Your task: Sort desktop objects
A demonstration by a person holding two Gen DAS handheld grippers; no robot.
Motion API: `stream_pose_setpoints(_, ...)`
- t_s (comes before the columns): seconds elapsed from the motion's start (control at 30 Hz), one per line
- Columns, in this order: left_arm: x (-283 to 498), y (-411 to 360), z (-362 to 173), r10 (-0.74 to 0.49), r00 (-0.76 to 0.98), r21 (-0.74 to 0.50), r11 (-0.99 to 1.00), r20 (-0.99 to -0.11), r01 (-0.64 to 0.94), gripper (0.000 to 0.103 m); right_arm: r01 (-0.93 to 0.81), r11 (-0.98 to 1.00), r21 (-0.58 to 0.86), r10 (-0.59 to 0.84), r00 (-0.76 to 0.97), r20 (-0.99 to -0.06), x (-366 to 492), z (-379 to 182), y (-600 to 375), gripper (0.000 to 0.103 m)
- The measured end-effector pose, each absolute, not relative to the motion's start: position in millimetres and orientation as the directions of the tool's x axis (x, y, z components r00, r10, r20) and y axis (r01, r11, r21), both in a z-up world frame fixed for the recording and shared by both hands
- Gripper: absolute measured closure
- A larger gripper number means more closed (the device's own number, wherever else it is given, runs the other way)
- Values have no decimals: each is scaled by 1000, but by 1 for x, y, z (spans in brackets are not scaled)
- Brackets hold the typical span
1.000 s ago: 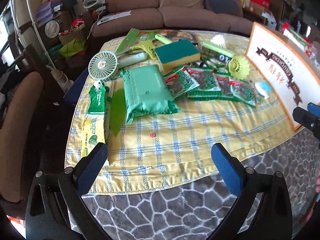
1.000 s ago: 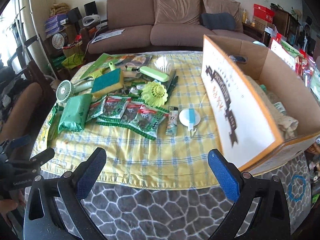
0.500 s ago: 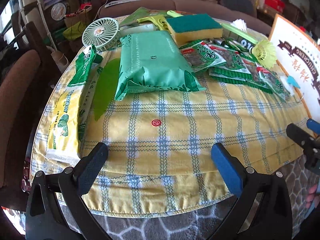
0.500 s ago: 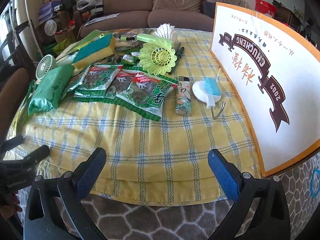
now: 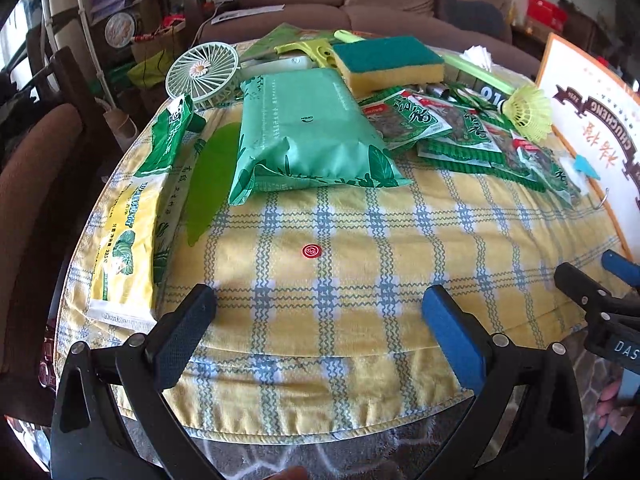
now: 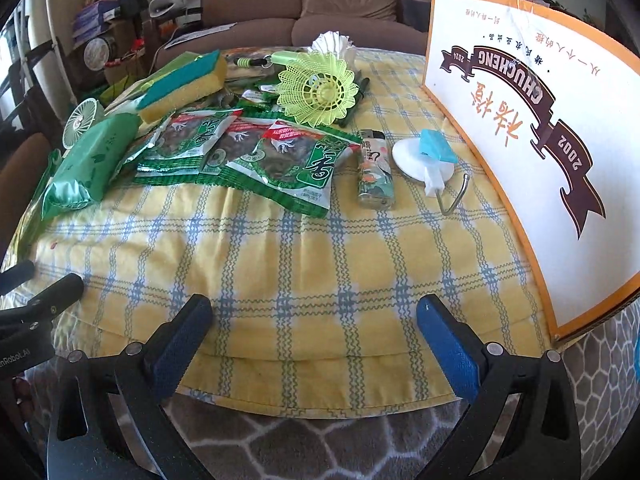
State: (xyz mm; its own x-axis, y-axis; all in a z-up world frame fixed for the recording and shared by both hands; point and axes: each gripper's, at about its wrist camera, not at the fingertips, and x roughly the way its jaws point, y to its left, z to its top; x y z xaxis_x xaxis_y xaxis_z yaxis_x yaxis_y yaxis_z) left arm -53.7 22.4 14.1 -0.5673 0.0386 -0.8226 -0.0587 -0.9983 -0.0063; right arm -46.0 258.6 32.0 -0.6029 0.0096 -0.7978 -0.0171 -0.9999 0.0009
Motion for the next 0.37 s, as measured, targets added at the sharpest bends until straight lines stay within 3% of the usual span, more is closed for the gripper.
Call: stream_pose_setpoints(0.37,-54,23,15,33,-568,1,-998,-822,-59,0,-17,-1000,0,10,-603,-798,-46,32,258,0)
